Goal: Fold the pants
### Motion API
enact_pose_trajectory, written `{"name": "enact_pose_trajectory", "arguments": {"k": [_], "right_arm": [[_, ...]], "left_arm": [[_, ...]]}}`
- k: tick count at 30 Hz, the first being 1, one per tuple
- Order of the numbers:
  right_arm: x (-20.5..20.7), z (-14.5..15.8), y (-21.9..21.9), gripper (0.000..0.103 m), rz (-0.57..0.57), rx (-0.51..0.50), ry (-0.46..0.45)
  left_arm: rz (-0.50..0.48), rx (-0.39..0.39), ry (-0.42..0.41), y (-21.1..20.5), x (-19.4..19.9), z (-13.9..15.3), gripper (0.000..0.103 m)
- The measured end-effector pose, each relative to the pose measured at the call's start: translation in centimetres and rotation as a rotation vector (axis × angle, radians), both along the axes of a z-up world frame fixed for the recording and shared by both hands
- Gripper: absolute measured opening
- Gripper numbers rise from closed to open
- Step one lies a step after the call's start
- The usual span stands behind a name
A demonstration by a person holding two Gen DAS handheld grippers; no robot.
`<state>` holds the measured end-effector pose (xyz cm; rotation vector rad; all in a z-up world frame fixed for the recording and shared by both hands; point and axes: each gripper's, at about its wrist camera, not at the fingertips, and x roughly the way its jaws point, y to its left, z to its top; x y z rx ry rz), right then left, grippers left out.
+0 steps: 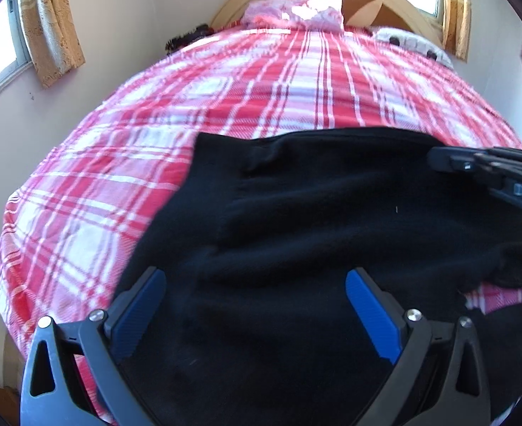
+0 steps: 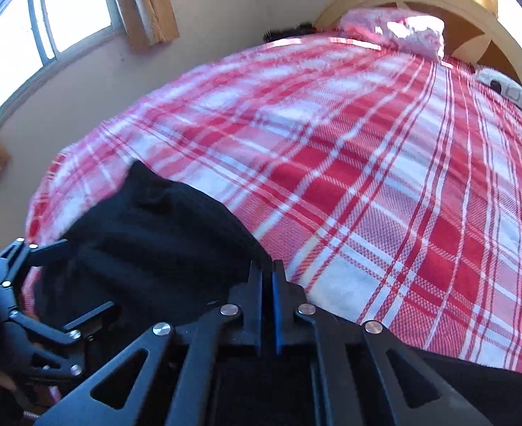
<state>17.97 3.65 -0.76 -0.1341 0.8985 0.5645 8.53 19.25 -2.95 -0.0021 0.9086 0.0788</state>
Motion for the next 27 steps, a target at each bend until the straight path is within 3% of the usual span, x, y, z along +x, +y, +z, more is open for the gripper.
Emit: {"name": "enact_pose_trajectory", "arguments": {"k": [4, 8, 16, 21, 27], "right_arm": [[-4.9, 3.6, 0.4, 0.005, 0.039, 0.03, -0.12], [-10.4, 4.5, 1.1, 0.005, 0.109, 0.045, -0.17], [-20.8, -1.0, 3.4, 0.005, 0.245, -0.08, -0.195], [-22.6, -4.3, 4.4, 0.005, 0.254, -0.152, -0.206], [-22.2, -4.4, 3.9, 0.005, 0.216, -0.129, -0.222]], "left_arm": [[-0.025, -0.033, -0.057, 1.2, -2.6, 1.7, 0.103], [-0.042, -0.035, -0.096, 2.6, -5.0, 3.0, 0.103], [-0.033, -0.074, -0.089, 4.5, -6.7, 3.2, 0.103], [-0.074, -0.093, -0.08, 2.4, -5.2, 3.9, 0.103], [-0.062, -0.082, 0.034, -1.7, 0.6, 2.8, 0.103]]}}
